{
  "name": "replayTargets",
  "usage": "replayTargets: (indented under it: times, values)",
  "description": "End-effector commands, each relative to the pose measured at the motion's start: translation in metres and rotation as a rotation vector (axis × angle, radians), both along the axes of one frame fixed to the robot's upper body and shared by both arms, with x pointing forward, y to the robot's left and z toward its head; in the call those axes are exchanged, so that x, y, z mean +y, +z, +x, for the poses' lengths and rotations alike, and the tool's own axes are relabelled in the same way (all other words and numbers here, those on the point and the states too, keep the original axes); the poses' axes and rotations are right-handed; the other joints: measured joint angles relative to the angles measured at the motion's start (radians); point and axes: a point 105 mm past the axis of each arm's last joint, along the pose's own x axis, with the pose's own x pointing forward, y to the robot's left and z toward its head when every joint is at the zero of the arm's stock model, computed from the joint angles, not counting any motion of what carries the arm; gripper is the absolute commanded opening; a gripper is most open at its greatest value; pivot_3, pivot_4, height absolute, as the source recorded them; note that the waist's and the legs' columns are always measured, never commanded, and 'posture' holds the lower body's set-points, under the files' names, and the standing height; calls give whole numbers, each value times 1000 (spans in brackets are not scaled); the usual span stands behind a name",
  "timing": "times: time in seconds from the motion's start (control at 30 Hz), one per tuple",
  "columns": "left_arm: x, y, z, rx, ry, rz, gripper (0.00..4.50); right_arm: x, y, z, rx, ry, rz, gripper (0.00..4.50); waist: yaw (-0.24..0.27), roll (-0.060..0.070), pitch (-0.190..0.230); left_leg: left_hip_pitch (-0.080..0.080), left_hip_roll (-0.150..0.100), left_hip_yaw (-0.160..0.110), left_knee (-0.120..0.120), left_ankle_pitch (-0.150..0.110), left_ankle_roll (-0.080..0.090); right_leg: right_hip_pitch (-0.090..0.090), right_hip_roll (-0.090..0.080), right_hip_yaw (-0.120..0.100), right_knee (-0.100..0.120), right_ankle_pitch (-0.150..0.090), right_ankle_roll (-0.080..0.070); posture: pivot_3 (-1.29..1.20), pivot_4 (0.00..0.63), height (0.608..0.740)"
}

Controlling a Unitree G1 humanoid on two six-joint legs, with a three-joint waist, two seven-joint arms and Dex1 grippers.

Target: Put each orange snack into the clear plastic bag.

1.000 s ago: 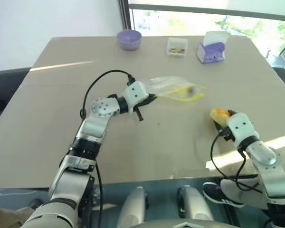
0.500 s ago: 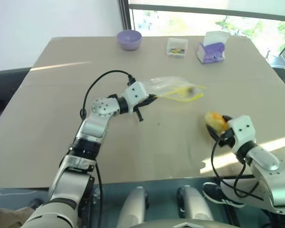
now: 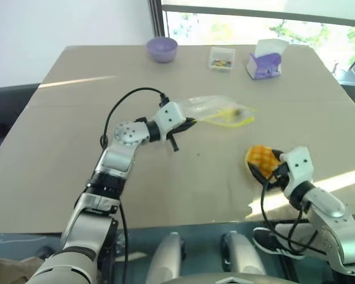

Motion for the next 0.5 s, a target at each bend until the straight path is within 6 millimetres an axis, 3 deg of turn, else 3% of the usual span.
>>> replayTargets:
  times: [0.03, 0.23, 0.33, 0.47, 0.5]
  values:
    - [-5, 14, -2, -52, -26, -14, 0, -5, 1, 1, -36, -24, -47, 4474, -1, 0, 0, 0, 0, 0, 0, 0, 0, 0, 0, 0, 0, 0, 0, 0, 150, 740]
    - [-5, 14, -3, -50, -27, -13, 0, -13, -25, 3, 9, -49, -117, 4474, -1, 0, 0, 0, 0, 0, 0, 0, 0, 0, 0, 0, 0, 0, 0, 0, 150, 740]
    - [-4, 14, -3, -50, -25, -14, 0, -12, -28, 5, 1, -42, -113, 3360, -1, -1, 0, 1, 0, 0, 1, 0, 0, 2, 0, 0, 0, 0, 0, 0, 150, 740]
    - [-3, 16, -3, -48, -20, -21, 0, -10, -26, 6, -32, -24, -120, 1376, 0, -1, 0, 1, 0, 0, 1, 0, 0, 2, 0, 0, 0, 0, 0, 0, 150, 740]
    - [-3, 16, -3, -48, -20, -22, 0, -10, -23, 7, -54, -16, -125, 1061, 0, -1, 0, 2, 0, 0, 1, 0, 0, 2, 0, 0, 0, 0, 0, 0, 150, 740]
